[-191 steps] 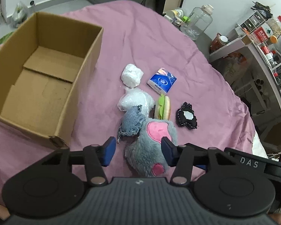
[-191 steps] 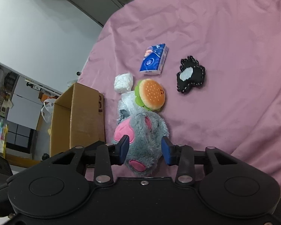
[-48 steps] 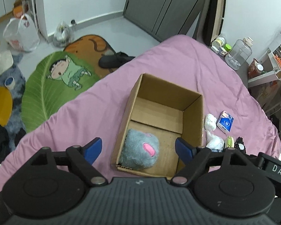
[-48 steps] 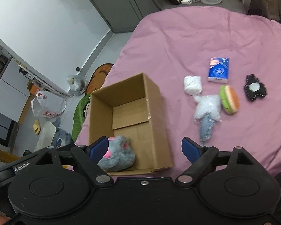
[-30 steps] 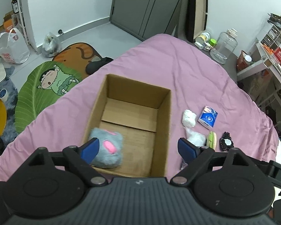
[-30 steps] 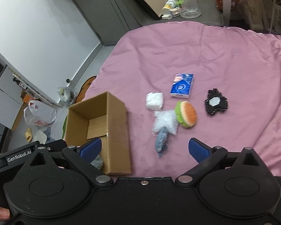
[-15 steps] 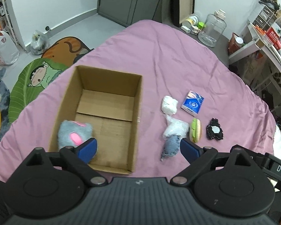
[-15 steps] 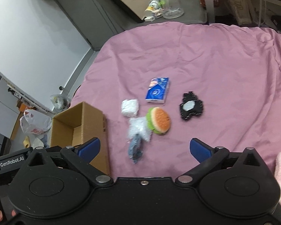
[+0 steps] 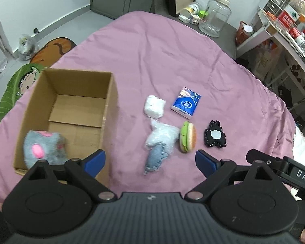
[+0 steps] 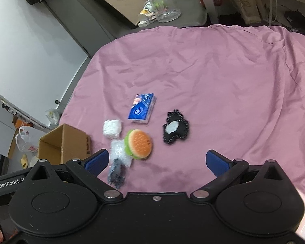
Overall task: Organize soft objects
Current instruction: 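Move left gripper to the grey fabric plush while right gripper approaches the black plush, then grasp the grey fabric plush with left gripper while right gripper grasps the black plush, then carry the grey fabric plush with left gripper while right gripper carries black plush into box, then open both grippers to drop the two plushes into the box, then withdraw both grippers up out of the box, then grasp the burger plush with right gripper while left gripper grasps the clear plastic bag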
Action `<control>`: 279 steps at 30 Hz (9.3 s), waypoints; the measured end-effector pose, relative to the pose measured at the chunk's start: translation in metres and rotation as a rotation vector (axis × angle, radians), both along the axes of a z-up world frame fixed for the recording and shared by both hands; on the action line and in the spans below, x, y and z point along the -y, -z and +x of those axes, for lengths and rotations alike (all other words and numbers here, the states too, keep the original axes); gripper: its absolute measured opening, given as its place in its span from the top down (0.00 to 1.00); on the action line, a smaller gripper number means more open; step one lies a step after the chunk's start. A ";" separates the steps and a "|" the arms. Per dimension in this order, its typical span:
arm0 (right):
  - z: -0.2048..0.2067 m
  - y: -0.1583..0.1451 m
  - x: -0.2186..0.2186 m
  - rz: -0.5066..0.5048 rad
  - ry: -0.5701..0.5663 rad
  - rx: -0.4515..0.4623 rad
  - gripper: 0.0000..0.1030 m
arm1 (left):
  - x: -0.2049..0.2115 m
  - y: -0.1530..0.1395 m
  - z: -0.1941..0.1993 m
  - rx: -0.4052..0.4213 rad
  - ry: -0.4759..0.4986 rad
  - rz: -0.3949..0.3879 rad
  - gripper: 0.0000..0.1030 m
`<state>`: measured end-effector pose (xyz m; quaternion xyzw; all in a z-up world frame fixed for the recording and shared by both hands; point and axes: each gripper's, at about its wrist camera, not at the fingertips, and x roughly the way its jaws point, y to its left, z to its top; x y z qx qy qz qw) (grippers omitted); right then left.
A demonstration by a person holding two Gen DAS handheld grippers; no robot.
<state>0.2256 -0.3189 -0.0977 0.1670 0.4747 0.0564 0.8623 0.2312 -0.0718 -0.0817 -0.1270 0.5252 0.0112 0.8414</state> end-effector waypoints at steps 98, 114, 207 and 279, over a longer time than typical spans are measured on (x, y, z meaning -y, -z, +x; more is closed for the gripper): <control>-0.036 -0.052 -0.146 0.002 -0.124 0.099 0.89 | -0.122 -0.025 -0.062 0.201 -0.008 -0.134 0.81; -0.038 -0.049 -0.189 -0.037 -0.145 0.087 0.89 | -0.150 -0.004 -0.051 0.160 -0.012 -0.209 0.81; -0.043 -0.064 -0.188 -0.106 -0.268 0.082 0.10 | -0.162 -0.048 -0.071 0.140 -0.045 -0.042 0.00; 0.044 0.002 -0.033 -0.032 -0.179 0.001 0.18 | -0.012 -0.012 0.023 0.085 0.049 0.000 0.33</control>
